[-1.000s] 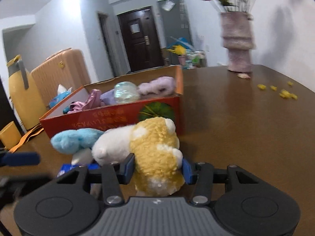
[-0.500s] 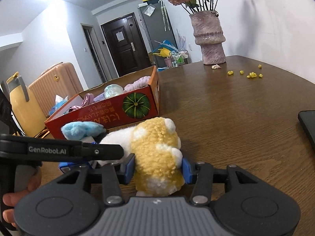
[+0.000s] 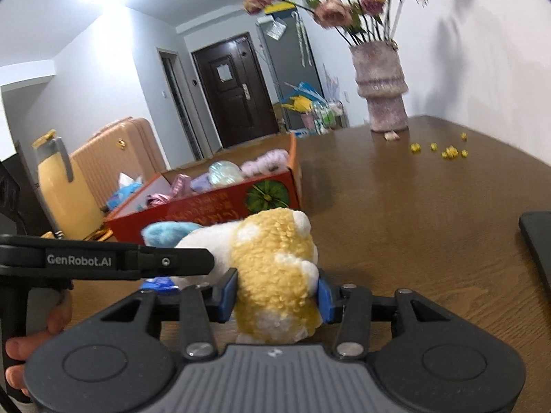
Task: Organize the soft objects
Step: 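Carry the plush lamb into the red box and open both grippers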
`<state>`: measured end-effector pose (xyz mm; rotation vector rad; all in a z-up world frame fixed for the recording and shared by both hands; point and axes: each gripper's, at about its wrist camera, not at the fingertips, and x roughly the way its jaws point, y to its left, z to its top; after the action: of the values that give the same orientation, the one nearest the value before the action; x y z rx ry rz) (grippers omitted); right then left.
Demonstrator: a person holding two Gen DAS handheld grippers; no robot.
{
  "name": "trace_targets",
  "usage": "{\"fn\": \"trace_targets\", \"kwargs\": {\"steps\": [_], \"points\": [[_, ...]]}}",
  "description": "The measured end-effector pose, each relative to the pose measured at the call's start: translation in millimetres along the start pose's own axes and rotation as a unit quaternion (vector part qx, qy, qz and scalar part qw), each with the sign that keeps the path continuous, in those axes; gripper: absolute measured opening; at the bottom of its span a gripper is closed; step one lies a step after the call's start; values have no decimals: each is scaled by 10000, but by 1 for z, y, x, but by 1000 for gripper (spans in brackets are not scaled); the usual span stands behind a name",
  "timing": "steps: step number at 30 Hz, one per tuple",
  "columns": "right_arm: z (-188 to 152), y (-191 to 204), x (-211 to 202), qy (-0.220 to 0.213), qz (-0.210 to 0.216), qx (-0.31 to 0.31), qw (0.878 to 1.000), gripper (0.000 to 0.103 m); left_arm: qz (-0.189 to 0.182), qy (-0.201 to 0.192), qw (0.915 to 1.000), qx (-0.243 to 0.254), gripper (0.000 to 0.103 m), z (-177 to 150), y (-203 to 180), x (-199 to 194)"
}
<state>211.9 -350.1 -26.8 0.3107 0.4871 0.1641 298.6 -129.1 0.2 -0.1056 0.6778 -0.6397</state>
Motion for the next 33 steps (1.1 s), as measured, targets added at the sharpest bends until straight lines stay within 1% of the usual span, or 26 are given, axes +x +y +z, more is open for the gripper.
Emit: {"fn": "trace_targets", "kwargs": {"steps": [2,5,7,9,10,12,14,16,18,21,23,24,26,28,31,33], "points": [[6,8,-5,-103,68,-72,9999,45,63,-148,9999,47,45,8,2,-10],[25,20,-2,-233,216,-197,9993,45,132,-404,9990,145,45,38,10,-18],[48,27,7,-392,269,-317,9984,45,163,-504,9985,144,45,63,22,-15],[72,31,26,-422,317,-365,9979,45,231,-486,9985,110,45,89,37,-2],[86,32,41,-375,332,-360,9981,45,266,-443,9986,89,45,100,46,7],[109,32,72,-223,318,-323,9987,45,307,-236,9992,-73,45,124,70,34],[129,30,110,58,235,-262,9994,44,343,16,9988,-344,45,142,95,64],[145,30,148,340,86,-302,9989,44,402,322,9970,-579,45,154,118,97],[154,32,183,673,-132,-333,9971,44,525,574,9946,-681,45,158,133,123],[154,43,225,1023,-490,-652,9914,44,825,837,9899,-791,45,159,148,154],[148,49,244,1186,-671,-824,9872,45,888,912,9887,-788,45,156,153,164],[144,52,250,1223,-754,-920,9853,48,930,873,9892,-726,46,154,153,167],[137,57,255,1193,-872,-1064,9833,52,959,810,9902,-620,50,152,151,168],[133,61,252,1102,-966,-1259,9812,57,957,793,9906,-565,52,150,150,169],[131,62,245,1063,-846,-1275,9825,66,969,773,9911,-493,54,150,148,164],[138,59,239,995,-813,-1236,9840,67,1007,674,9915,-472,55,153,144,156]]}}
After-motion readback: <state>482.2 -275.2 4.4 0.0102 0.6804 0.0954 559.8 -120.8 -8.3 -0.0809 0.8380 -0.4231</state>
